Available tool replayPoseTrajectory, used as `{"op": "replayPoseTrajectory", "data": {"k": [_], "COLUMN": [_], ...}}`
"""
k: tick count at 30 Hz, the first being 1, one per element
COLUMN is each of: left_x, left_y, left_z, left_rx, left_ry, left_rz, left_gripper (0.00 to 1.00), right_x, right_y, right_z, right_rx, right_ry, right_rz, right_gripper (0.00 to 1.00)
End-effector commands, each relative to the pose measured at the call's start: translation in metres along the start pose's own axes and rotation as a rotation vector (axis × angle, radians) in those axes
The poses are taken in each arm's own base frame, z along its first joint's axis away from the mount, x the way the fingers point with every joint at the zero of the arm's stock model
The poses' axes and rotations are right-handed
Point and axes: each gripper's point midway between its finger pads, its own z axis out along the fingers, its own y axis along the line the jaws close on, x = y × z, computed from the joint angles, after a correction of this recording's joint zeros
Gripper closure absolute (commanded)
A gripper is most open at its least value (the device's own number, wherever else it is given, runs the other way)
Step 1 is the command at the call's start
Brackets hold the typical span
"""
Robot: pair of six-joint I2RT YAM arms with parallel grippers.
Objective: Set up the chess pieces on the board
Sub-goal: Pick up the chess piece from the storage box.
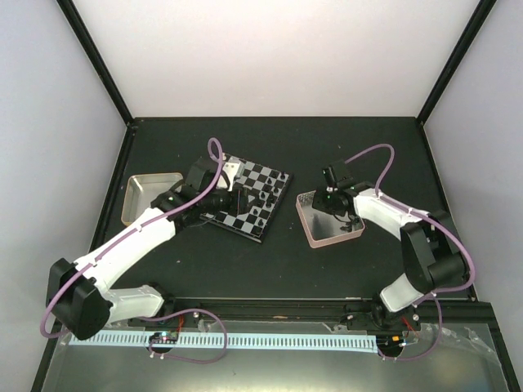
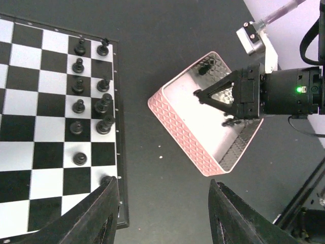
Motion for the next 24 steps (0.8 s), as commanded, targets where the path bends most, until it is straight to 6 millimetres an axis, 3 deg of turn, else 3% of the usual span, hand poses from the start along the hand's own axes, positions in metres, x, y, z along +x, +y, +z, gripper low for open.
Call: {"op": "replayPoseTrajectory", "data": {"k": [1, 4, 12, 18, 24], "left_x": [-0.014, -0.012, -0.003, -0.001, 0.001], "left_y": [-0.019, -0.020, -0.016, -0.016, -0.014], "left_z": [-0.005, -0.003, 0.002, 0.004, 0.004], "left_rx": [0.126, 0.151, 0.149, 0.149, 0.138], "left_ry": [-0.078, -0.084, -0.060, -0.046, -0.041], "left_rz": [-0.077, -0.108, -0.120, -0.112, -0.100], "left_gripper": [0.50, 0.50, 0.50, 0.50, 0.50], "right_x": [0.012, 0.023, 0.053, 0.035, 0.033], "right_y": [0.037, 0.038, 0.000, -0.014, -0.015], "right_z": [-0.018, -0.023, -0.008, 0.001, 0.000], "right_rx": [-0.227, -0.228, -0.025, 0.099, 0.100], "right_ry": [0.062, 0.132, 0.327, 0.271, 0.247], "right_rz": [-0.109, -0.133, -0.170, -0.152, -0.142], "right_gripper": [0.99, 0.99, 0.96, 0.86, 0.76]}}
